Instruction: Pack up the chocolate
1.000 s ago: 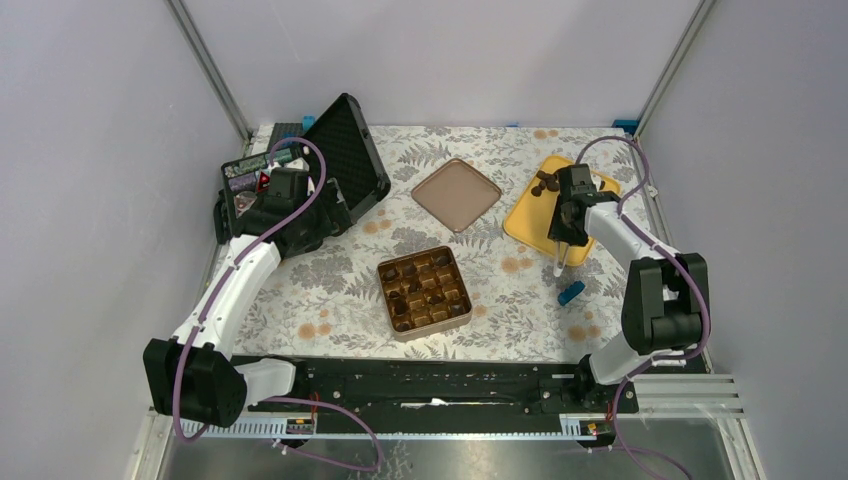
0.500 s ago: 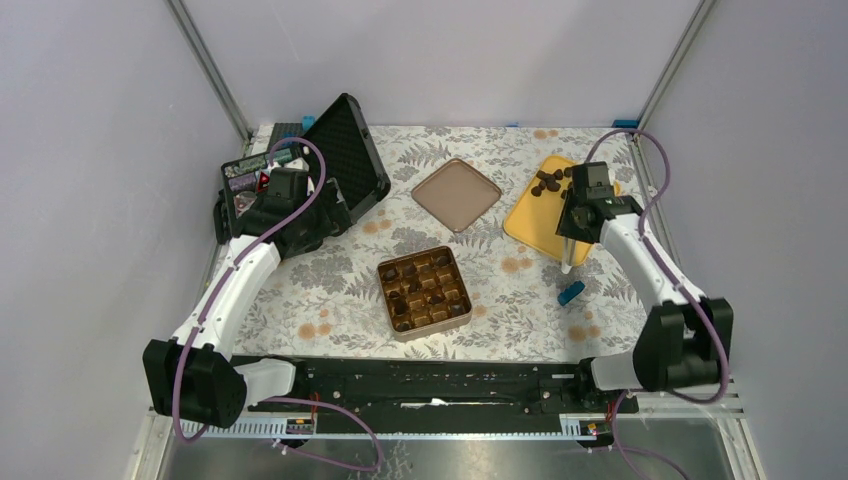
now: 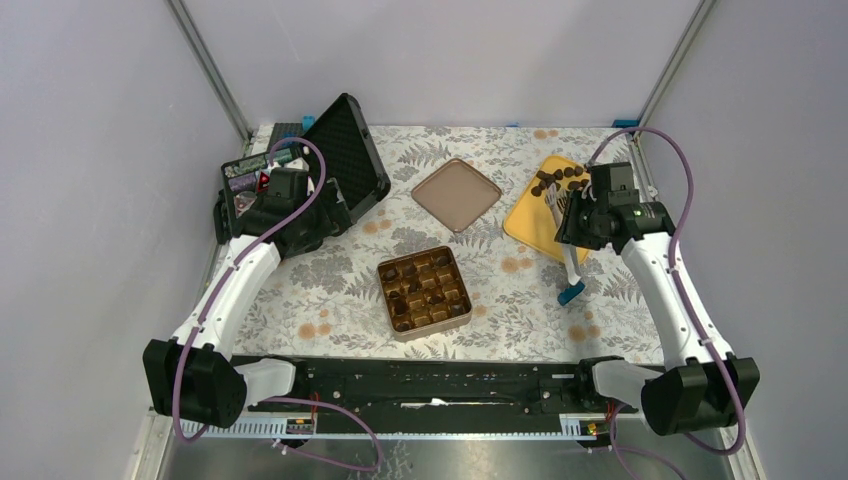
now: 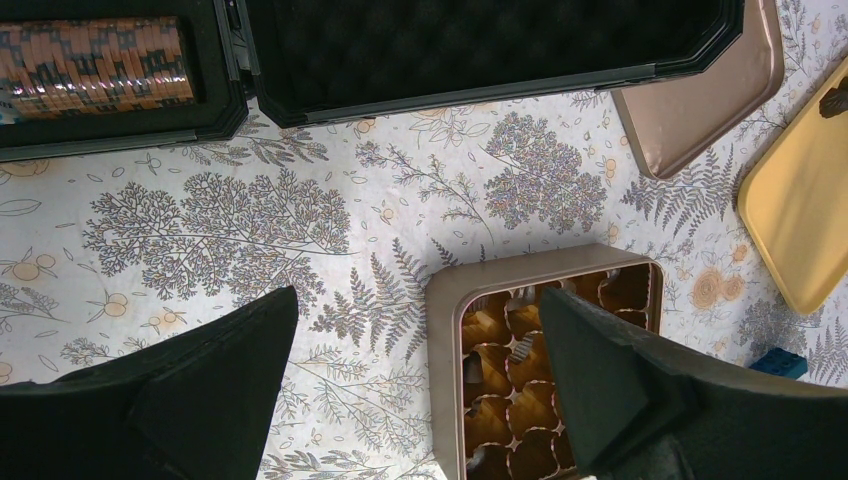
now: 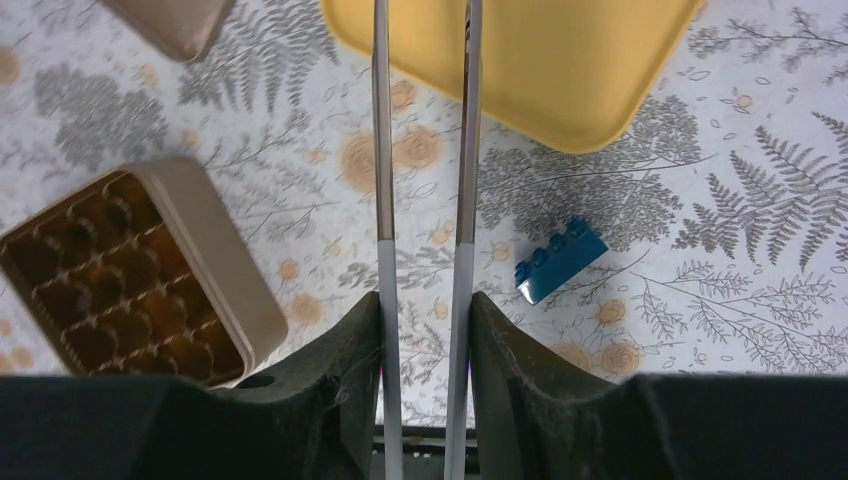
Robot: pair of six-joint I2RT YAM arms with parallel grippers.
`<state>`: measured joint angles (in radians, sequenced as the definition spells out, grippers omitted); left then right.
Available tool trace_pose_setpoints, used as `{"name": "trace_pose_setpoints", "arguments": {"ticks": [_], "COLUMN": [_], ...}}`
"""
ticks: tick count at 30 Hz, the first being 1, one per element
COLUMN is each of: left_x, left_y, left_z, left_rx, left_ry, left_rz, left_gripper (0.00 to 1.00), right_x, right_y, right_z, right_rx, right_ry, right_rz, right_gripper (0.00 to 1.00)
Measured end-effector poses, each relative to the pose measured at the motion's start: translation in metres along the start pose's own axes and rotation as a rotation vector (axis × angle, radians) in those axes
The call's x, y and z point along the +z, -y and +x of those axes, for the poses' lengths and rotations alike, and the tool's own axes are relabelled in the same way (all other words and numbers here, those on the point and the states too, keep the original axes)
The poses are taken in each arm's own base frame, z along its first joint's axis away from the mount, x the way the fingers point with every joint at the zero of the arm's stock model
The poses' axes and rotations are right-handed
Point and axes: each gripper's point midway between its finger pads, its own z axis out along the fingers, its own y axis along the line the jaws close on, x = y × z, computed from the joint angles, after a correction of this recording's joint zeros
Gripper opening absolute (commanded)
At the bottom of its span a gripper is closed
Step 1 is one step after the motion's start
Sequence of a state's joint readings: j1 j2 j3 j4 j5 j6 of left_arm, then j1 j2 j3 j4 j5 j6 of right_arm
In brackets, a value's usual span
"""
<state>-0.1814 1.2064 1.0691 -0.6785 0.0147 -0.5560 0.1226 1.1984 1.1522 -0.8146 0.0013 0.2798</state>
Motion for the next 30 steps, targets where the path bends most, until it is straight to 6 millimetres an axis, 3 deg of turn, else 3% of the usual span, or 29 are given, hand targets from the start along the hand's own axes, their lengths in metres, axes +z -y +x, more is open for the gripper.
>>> {"name": "trace_pose_setpoints", "arguments": {"ticks": [5, 10, 19, 30], "left_x": [0.0, 0.0, 0.002, 0.002], "left_y": [0.0, 0.0, -0.002, -0.002], "left_z": [0.0, 0.0, -0.001, -0.002], "left_rx": [0.0, 0.0, -0.002, -0.003], "left_ry": [0.0, 0.0, 0.004, 0.005], "left_rz": [0.0, 0.0, -0.013, -0.016], "left_gripper": [0.99, 0.99, 0.99, 0.99], "right_x": [-0.025, -0.043, -0.069, -0.082], "right_y": [-0.018, -0.044, -0.099, -0.114], "right_z": [0.004, 0.023, 0.086, 0.146], "right_rx": [-0.052, -0.117, -0.303, -0.408], "right_ry": [-0.017, -0.077, -0.252, -0.408], "right_rz": [-0.098, -0.198, -0.382, -0.435], "right_gripper": [0.2, 0.2, 0.2, 0.2]}}
